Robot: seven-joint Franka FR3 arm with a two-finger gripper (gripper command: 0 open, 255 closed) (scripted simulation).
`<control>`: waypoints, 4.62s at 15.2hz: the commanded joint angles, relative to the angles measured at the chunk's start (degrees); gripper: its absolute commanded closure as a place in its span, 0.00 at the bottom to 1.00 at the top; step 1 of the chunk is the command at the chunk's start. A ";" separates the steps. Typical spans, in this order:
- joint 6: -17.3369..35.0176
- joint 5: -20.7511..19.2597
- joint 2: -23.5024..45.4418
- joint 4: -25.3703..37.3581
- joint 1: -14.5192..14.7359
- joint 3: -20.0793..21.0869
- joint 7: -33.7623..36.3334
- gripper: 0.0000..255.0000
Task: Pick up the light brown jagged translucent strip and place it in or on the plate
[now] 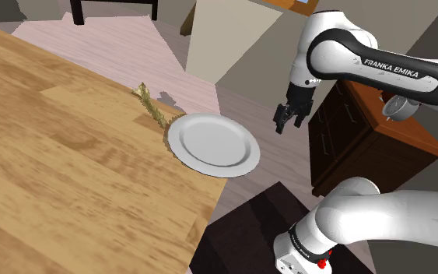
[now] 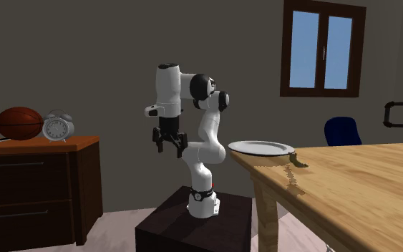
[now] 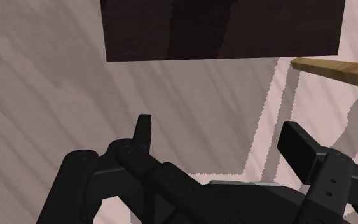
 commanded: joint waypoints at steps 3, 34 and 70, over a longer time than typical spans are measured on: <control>0.81 2.29 1.41 1.15 1.19 1.71 1.85 0.00; 10.43 13.39 37.87 43.56 12.82 25.51 29.12 0.00; -3.02 5.52 57.63 67.50 17.08 28.10 45.82 0.00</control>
